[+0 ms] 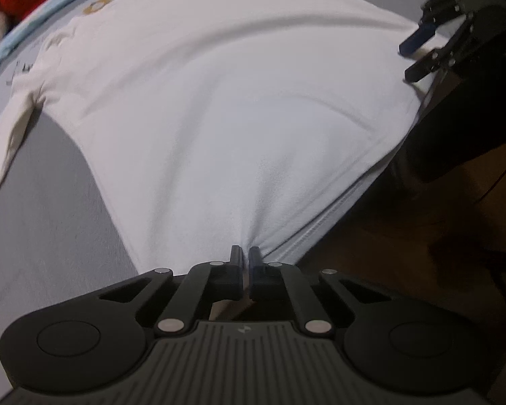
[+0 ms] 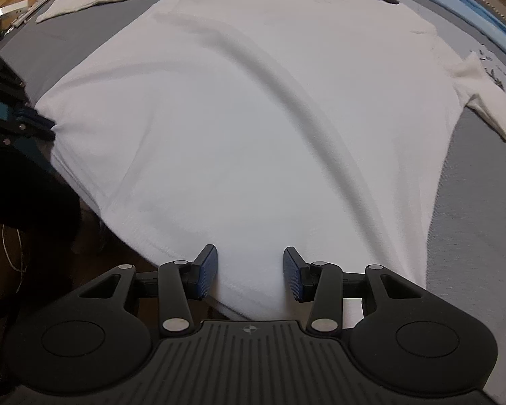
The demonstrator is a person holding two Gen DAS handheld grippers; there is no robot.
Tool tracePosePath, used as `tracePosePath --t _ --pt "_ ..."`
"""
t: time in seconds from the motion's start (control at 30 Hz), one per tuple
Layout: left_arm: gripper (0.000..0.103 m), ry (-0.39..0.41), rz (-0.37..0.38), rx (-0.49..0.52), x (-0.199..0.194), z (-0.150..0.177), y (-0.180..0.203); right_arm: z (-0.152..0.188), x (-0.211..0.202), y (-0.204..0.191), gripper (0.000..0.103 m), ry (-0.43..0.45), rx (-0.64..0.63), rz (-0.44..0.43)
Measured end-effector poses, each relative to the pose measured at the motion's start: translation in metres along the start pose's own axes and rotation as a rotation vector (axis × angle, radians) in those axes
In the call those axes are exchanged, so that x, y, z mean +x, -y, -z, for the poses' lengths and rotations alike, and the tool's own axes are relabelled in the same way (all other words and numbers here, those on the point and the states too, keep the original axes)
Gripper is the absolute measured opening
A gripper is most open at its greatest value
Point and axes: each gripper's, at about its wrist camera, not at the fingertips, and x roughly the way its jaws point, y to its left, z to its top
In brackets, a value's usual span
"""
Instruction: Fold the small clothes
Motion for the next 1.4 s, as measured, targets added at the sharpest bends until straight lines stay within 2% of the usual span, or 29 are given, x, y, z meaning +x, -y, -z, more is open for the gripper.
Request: tracePosePath --t 0.1,0.2,0.27,0.37,0.43,0.5,0.57,0.67,0.77,0.83,0.87,0.9,0.97,1.03,1.1,1.2,1.4 --pt "0.002 -0.02 0.048 -0.019 -0.008 0.003 -0.005 0.001 0.003 0.003 0.046 -0.035 0.01 0.01" --pt "0.003 -0.034 0.055 -0.039 -0.008 0.004 -0.01 0.001 0.006 0.0 0.046 -0.063 -0.013 0.024" --pt "0.004 0.024 0.092 -0.1 -0.016 0.0 -0.02 -0.004 0.002 0.004 0.046 -0.046 0.028 0.007" --pt "0.018 0.125 0.129 -0.225 -0.027 -0.007 -0.042 -0.008 -0.012 0.015 0.046 0.013 0.077 -0.006" --pt "0.025 0.117 0.103 -0.283 -0.023 -0.01 -0.049 -0.01 -0.009 0.017 0.046 0.008 0.088 0.021" --pt "0.029 0.037 0.049 -0.309 -0.006 -0.011 -0.055 -0.009 0.001 0.017 0.046 -0.059 0.075 0.064" --pt "0.029 -0.066 0.0 -0.29 0.012 -0.01 -0.054 -0.006 0.002 0.016 0.047 -0.067 0.059 0.069" --pt "0.032 -0.011 0.005 -0.293 0.004 -0.015 -0.054 -0.01 -0.006 0.02 0.047 -0.025 0.1 0.032" --pt "0.043 0.041 -0.004 -0.336 -0.002 -0.018 -0.061 -0.01 -0.008 0.021 0.047 0.026 0.115 0.053" --pt "0.046 0.013 -0.025 -0.346 0.006 -0.021 -0.065 -0.007 0.001 0.022 0.047 -0.015 0.112 0.099" --pt "0.046 -0.014 -0.038 -0.343 0.011 -0.022 -0.064 -0.006 0.007 0.022 0.049 -0.05 0.105 0.137" --pt "0.046 -0.032 -0.053 -0.335 0.015 -0.023 -0.064 -0.008 0.007 0.02 0.052 -0.047 0.104 0.148" --pt "0.046 -0.009 -0.08 -0.339 0.012 -0.026 -0.064 -0.013 -0.001 0.018 0.051 0.018 0.12 0.171" --pt "0.051 0.076 -0.101 -0.378 -0.001 -0.031 -0.071 -0.021 -0.013 0.023 0.051 0.118 0.155 0.181" --pt "0.068 0.171 -0.13 -0.437 -0.015 -0.035 -0.08 -0.025 -0.027 0.025 0.051 0.217 0.209 0.193" --pt "0.082 0.283 -0.209 -0.528 -0.032 -0.04 -0.09 -0.028 -0.043 0.032 0.051 0.34 0.265 0.232" --pt "0.086 0.484 -0.329 -0.615 -0.069 -0.053 -0.085 -0.034 -0.058 0.057 0.051 0.556 0.346 0.321"
